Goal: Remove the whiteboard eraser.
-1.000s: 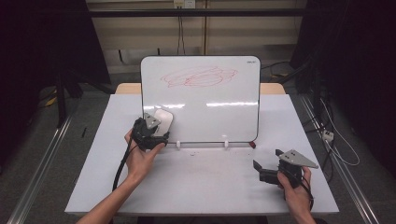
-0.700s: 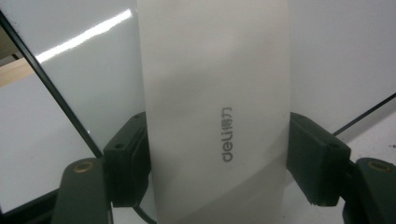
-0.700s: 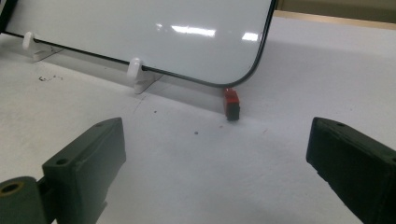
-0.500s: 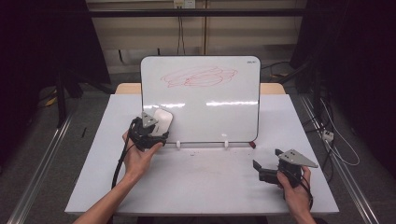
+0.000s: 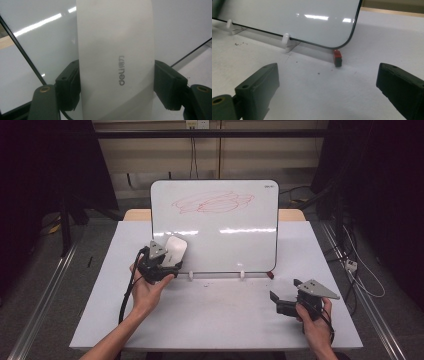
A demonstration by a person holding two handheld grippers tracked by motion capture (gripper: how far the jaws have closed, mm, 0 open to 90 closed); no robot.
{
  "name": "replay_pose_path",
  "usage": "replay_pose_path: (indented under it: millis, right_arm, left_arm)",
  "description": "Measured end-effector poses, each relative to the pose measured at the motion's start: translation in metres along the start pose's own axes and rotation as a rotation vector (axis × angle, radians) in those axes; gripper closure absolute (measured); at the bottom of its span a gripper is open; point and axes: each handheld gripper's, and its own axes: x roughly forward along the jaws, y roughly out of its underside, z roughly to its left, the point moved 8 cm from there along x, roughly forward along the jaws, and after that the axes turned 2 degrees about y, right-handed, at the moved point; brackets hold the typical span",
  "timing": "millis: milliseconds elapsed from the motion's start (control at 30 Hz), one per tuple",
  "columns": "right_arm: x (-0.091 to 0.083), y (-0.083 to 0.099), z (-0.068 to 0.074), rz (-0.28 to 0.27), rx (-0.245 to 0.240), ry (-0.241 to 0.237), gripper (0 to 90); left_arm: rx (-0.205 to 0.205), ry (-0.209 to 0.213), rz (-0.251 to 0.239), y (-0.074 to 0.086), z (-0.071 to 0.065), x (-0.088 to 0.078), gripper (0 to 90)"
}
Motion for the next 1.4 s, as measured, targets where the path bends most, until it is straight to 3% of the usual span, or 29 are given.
replay_pose_path:
  millis: [300,633,1067,1400]
  right_arm:
    - [0.002,0.000,0.000,0.003,-0.003,-0.001,4.6]
    - [0.001,-0.001,0.002,0.000,-0.007,-0.006,4.6]
    - [0.006,-0.003,0.003,0.005,0.001,-0.005,4.7]
    - [0.005,-0.002,0.005,0.001,-0.016,-0.011,4.5]
  left_arm:
    - [-0.022,0.020,-0.057,-0.006,0.003,-0.006,29.9]
    - [-0.010,0.037,-0.076,-0.010,0.002,-0.012,29.9]
    - [0.027,0.015,-0.139,-0.022,0.007,-0.024,29.8]
    - [0.071,-0.041,-0.198,-0.053,0.020,-0.030,29.8]
